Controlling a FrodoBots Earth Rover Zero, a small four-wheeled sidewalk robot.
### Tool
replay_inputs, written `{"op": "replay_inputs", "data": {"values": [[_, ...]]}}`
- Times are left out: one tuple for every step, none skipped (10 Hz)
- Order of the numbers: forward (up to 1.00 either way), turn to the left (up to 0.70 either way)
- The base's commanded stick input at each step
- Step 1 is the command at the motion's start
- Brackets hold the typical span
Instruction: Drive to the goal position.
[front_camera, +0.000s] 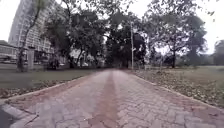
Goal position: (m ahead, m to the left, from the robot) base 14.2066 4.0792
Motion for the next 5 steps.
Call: {"op": "replay_inputs", "data": {"values": [[0.7,0.0],[0.7,0.0],[0.7,0.0],[0.7,0.0],[0.7,0.0]]}}
